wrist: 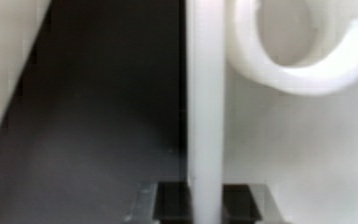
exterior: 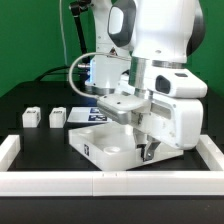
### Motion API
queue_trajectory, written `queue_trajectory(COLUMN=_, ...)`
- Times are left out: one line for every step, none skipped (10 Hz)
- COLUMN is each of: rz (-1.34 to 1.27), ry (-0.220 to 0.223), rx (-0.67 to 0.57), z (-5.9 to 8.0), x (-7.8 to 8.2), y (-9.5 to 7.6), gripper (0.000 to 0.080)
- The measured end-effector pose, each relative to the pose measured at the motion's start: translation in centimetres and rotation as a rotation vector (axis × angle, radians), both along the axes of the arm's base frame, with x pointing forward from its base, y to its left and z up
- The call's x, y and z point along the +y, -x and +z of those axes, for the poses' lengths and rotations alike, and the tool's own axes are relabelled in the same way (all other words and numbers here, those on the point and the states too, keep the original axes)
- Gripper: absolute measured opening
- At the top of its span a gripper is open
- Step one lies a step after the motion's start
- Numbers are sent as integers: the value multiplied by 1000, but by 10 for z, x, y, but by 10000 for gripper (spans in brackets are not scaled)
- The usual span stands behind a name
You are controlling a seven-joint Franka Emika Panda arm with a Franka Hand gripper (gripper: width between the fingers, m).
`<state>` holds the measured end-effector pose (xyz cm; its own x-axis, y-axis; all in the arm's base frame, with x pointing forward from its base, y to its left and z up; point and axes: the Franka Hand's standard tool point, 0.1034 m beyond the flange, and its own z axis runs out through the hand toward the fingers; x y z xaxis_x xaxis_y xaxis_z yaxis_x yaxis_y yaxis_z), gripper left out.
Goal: Assemble square table
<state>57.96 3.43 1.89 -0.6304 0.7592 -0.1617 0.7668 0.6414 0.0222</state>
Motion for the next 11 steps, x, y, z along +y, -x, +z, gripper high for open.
queue_trajectory(rz=119, ry=-4, rx=0, z=-1, x=5, y=1, gripper=62)
queue_trajectory(rz=179, ry=-19, rx=-16, z=-1, x=4, y=1, gripper=62)
queue_trajectory(rz=239, ry=1, rx=-4, z=-2, x=0, y=3, gripper=63)
queue_trajectory(rz=292, ry=18, rx=2, z=-3, x=-2, y=3, gripper=63)
queue_trajectory(rz=345, ry=31, rx=10, z=-4, x=-3, y=4, gripper=63)
queue_trajectory(rz=497, ry=48, rx=36, z=-3, x=2, y=5, gripper=63)
queue_trajectory(rz=595, ry=40, rx=43, z=-1, x=16, y=3, gripper=63)
queue_trajectory(rz=622, ry=31, rx=76, z=0, x=33, y=3, gripper=63)
queue_trajectory(rz=647, ry=26, rx=85, z=0, x=46, y=0, gripper=63)
queue_trajectory(rz=620, ry=30, rx=100, z=0, x=42, y=1, gripper=63)
queue_trajectory(rz=616, ry=30, rx=104, z=-2, x=40, y=2, gripper=63)
